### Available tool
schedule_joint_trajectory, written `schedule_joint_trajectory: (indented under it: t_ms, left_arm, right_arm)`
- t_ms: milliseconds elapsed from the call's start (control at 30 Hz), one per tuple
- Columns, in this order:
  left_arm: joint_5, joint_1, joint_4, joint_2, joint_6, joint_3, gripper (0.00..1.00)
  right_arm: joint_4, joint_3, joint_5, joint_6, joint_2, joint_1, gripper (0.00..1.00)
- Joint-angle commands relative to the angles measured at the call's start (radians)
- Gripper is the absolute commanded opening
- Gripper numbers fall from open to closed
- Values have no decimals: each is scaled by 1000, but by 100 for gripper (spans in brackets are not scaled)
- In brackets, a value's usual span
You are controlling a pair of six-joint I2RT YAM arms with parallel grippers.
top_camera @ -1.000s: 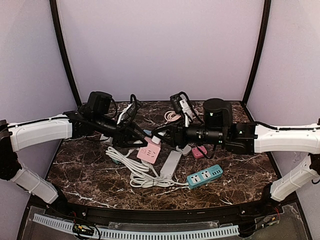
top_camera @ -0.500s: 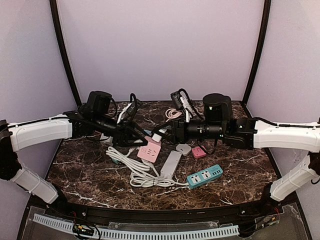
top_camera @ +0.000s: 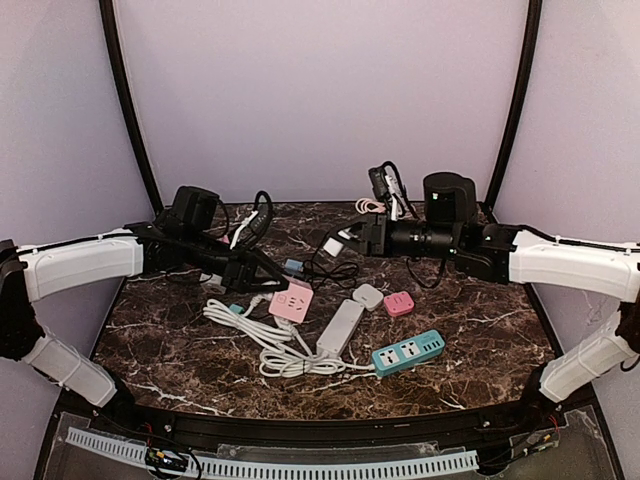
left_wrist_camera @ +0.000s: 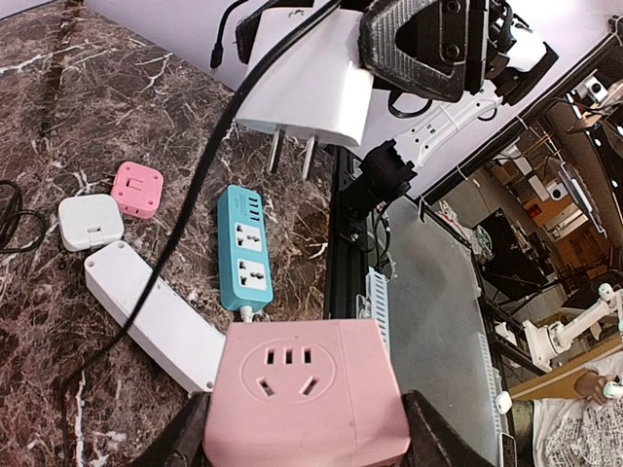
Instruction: Pull the plug off the socket
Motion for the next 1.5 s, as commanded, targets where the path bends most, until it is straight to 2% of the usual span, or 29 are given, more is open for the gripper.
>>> schedule_joint_trajectory:
  t_ms: [0, 267, 467, 633, 1000, 1367, 1467]
  left_arm:
    - [31, 5, 11, -26, -16, 6, 1]
    - [35, 5, 33, -34, -30, 0, 1]
    - [80, 28, 131, -49, -101, -25, 1]
    - [75, 54, 199, -60, -151, -47, 1]
    - [-13, 90, 160, -58, -148, -42, 1]
    - [-31, 92, 143, -60, -137, -39, 1]
    - [-29, 92, 142, -60, -135, -38, 1]
  right_arm:
    - [51, 2, 17, 26, -19, -5, 0]
    - [36, -3, 30, 14, -24, -12, 0]
    - [-61, -16, 95, -27, -19, -42, 0]
    - [-113, -39, 126, -40, 47, -67, 0]
    - [-198, -63, 193, -42, 200, -119, 0]
    - [-210, -69, 201, -29, 328, -203, 0]
    - [-223, -59, 204, -33, 349, -217, 4]
